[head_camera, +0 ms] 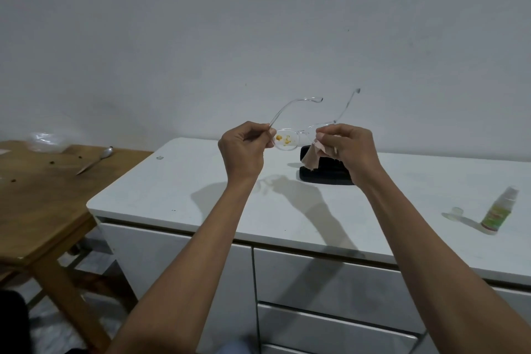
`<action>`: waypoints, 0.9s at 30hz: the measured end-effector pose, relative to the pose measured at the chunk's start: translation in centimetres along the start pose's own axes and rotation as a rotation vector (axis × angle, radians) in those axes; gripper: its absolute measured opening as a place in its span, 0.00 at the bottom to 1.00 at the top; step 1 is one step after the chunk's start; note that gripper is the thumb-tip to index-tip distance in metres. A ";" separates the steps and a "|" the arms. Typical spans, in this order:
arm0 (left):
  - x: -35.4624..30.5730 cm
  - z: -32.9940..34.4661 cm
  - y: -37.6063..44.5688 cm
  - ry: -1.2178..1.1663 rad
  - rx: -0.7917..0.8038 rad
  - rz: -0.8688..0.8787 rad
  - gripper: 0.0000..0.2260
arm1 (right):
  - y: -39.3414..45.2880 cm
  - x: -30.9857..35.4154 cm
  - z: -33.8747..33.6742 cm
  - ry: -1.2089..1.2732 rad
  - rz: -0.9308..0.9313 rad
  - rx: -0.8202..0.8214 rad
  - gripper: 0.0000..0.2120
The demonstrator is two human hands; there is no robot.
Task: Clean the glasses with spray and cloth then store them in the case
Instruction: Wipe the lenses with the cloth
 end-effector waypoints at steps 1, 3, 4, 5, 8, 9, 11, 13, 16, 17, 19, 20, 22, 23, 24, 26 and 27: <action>0.1 0.0 -0.1 -0.009 -0.004 -0.011 0.06 | 0.0 0.1 -0.2 -0.019 -0.018 -0.038 0.02; 0.5 0.2 -0.3 -0.028 -0.011 -0.030 0.07 | -0.2 0.1 -0.8 -0.044 -0.050 -0.133 0.02; 0.5 0.4 -0.5 -0.039 -0.016 -0.035 0.07 | -0.4 0.0 -1.0 -0.054 -0.063 -0.182 0.03; 0.5 0.6 -0.6 -0.049 -0.021 -0.037 0.07 | -0.7 0.0 -1.2 -0.061 -0.072 -0.228 0.04; 0.3 1.0 -0.9 -0.074 -0.030 -0.031 0.06 | -1.5 0.3 -1.6 -0.087 -0.106 -0.302 0.09; 0.2 1.1 -1.0 -0.081 -0.034 -0.029 0.06 | -1.7 0.5 -1.5 -0.081 -0.123 -0.293 0.08; 0.1 1.1 -1.0 -0.095 -0.041 -0.031 0.06 | -1.8 0.5 -1.5 -0.055 -0.148 -0.277 0.06; 0.2 1.0 -1.0 -0.107 -0.044 -0.040 0.05 | -1.8 0.3 -1.8 -0.058 -0.156 -0.271 0.09; 0.4 0.9 -1.0 -0.117 -0.041 -0.049 0.06 | -1.9 0.3 -1.8 -0.089 -0.187 -0.247 0.06; 0.4 1.0 -1.1 -0.118 -0.037 -0.046 0.06 | -1.8 0.3 -1.8 -0.078 -0.186 -0.249 0.04; 0.2 1.2 -1.5 -0.120 -0.039 -0.032 0.04 | -1.9 0.0 -1.8 -0.033 -0.159 -0.267 0.02; 0.1 1.3 -1.8 -0.118 -0.044 -0.023 0.03 | -2.0 -0.2 -1.8 -0.006 -0.143 -0.285 0.01; 0.1 1.4 -2.2 -0.114 -0.060 -0.007 0.02 | -2.3 -0.3 -1.8 0.029 -0.121 -0.312 0.01; 0.2 1.4 -2.3 -0.114 -0.068 -0.008 0.03 | -2.4 -0.3 -1.7 0.026 -0.121 -0.307 0.01; 0.3 1.3 -2.3 -0.115 -0.071 -0.012 0.03 | -2.5 -0.2 -1.5 0.013 -0.133 -0.285 0.03; 0.5 1.2 -2.3 -0.115 -0.068 -0.020 0.04 | -2.6 0.1 -1.0 -0.033 -0.172 -0.221 0.04; 0.5 1.1 -2.3 -0.115 -0.065 -0.022 0.04 | -2.6 -0.1 -1.1 -0.054 -0.177 -0.214 0.05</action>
Point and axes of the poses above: each hand's wrist, its own y-axis towards the middle knuckle, its own z-axis out of the palm, x = y × z, the point moved 9 cm from there along y, towards the middle knuckle, and after that the axes turned 9 degrees about -y, right-handed, at the moved point
